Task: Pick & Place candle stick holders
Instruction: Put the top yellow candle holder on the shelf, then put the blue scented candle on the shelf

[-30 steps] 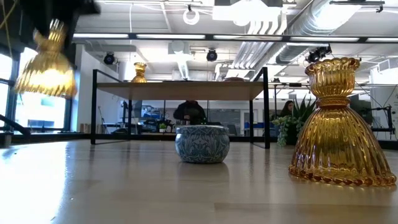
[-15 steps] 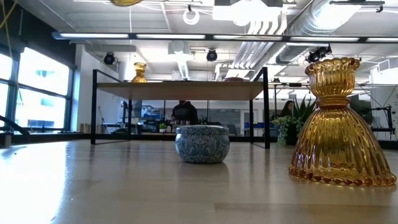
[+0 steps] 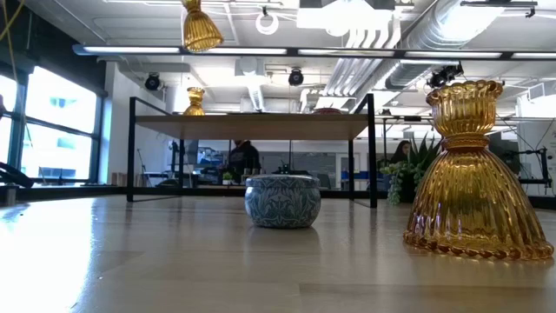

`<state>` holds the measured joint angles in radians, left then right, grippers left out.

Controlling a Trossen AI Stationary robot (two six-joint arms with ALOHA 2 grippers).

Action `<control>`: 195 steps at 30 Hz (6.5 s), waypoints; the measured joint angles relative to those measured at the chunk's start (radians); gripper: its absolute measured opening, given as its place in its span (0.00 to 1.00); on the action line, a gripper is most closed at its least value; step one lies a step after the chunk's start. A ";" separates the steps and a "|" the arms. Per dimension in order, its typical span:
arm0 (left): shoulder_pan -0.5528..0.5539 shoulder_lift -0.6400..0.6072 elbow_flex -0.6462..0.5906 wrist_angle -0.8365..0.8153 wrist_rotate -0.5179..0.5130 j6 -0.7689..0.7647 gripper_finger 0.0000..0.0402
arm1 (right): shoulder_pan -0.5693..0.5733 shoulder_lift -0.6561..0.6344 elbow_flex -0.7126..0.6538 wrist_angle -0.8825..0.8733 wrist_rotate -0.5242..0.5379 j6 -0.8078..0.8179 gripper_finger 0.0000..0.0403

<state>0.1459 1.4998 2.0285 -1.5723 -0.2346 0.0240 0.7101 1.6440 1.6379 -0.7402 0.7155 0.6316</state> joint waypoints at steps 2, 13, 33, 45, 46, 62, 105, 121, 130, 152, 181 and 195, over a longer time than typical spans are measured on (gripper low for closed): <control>0.054 0.000 0.000 0.000 0.026 0.028 0.41 | 0.003 0.000 0.000 0.008 0.001 0.002 0.98; 0.202 0.088 0.000 0.005 0.090 0.168 0.41 | 0.019 0.000 0.000 0.006 0.064 0.036 0.98; 0.411 0.266 -0.001 0.199 0.285 0.391 0.41 | 0.010 0.013 0.000 0.011 0.126 0.139 0.98; 0.479 0.316 -0.001 0.211 0.312 0.443 0.41 | -0.004 0.021 0.000 0.015 0.109 0.154 0.98; 0.480 0.317 -0.001 0.211 0.313 0.444 0.41 | -0.006 0.021 0.000 0.016 0.108 0.154 0.98; 0.489 0.319 -0.001 0.209 0.360 0.444 0.45 | -0.010 0.021 0.000 0.028 0.105 0.156 0.98; -0.127 0.293 0.209 0.004 0.462 0.130 0.37 | 0.061 0.073 -0.001 0.015 0.126 0.171 0.98; -0.320 0.293 0.206 0.001 0.338 -0.079 0.47 | 0.073 0.073 -0.001 0.020 0.143 0.015 0.98; -0.413 0.293 0.206 0.001 0.305 -0.224 0.85 | 0.073 0.072 -0.001 0.019 0.142 -0.073 0.98; -0.619 0.293 -0.201 0.071 -0.017 -0.326 0.94 | 0.068 0.071 -0.001 -0.010 0.065 -0.091 0.98; -0.251 0.294 -0.485 0.740 0.354 -0.017 0.94 | 0.174 0.071 0.000 -0.010 0.138 0.000 0.98; -0.277 0.399 -0.485 0.821 0.376 0.042 0.94 | 0.198 0.079 0.000 0.003 0.157 0.086 0.98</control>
<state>-0.1311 1.8985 1.5430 -0.7508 0.1418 0.0658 0.9076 1.7235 1.6382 -0.7368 0.8728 0.7173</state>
